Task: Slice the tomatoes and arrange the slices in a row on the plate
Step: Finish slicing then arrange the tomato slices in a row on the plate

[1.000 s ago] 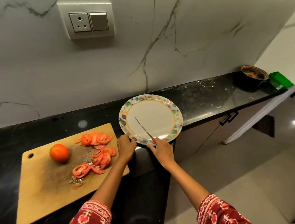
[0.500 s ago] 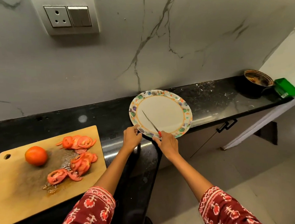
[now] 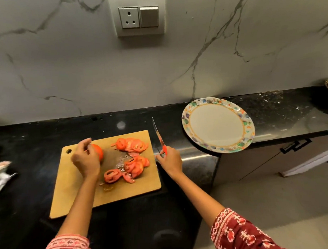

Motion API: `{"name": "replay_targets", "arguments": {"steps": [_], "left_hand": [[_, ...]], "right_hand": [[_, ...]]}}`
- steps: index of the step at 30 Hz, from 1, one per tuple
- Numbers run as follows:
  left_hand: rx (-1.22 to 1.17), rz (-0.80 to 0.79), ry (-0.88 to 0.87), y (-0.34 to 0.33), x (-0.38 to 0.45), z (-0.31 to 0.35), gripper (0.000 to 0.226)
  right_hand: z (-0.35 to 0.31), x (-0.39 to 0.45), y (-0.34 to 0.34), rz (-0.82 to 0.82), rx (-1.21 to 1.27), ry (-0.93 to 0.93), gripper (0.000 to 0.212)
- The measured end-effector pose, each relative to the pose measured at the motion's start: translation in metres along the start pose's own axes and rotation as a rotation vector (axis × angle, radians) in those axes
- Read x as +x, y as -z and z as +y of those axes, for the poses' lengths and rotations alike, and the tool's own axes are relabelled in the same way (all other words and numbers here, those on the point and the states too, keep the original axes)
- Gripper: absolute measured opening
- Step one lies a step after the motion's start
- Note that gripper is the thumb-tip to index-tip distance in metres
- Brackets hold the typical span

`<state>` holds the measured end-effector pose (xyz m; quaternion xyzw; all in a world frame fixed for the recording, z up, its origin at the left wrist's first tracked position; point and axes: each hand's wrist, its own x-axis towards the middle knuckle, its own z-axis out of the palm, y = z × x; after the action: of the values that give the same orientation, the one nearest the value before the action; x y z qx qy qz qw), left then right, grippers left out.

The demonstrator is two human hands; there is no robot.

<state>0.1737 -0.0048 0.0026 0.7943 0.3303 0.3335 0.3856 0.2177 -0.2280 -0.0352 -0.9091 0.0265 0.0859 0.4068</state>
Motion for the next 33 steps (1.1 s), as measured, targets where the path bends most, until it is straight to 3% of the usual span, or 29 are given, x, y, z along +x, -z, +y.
{"name": "replay_targets", "arguments": {"steps": [4,7,10,23,33], "left_hand": [[0.234,0.02,0.212,0.03,0.027,-0.055,0.034],[0.418,-0.097,0.4,0.041,0.039,-0.079,0.035],[0.521,-0.204,0.518,0.047,0.045,-0.084,0.053],[0.447,-0.369,0.433,-0.013,0.028,-0.037,0.041],[0.411,-0.41,0.356,-0.047,0.002,-0.017,0.037]], "right_hand": [[-0.01,-0.003,-0.02,0.013,0.01,-0.054,0.012],[-0.013,0.0,-0.027,0.026,0.004,-0.076,0.013],[-0.015,0.003,-0.031,0.024,-0.017,-0.106,0.018],[0.012,0.032,0.026,0.158,-0.132,-0.191,0.02],[0.049,0.048,0.066,0.196,-0.186,-0.239,0.025]]}}
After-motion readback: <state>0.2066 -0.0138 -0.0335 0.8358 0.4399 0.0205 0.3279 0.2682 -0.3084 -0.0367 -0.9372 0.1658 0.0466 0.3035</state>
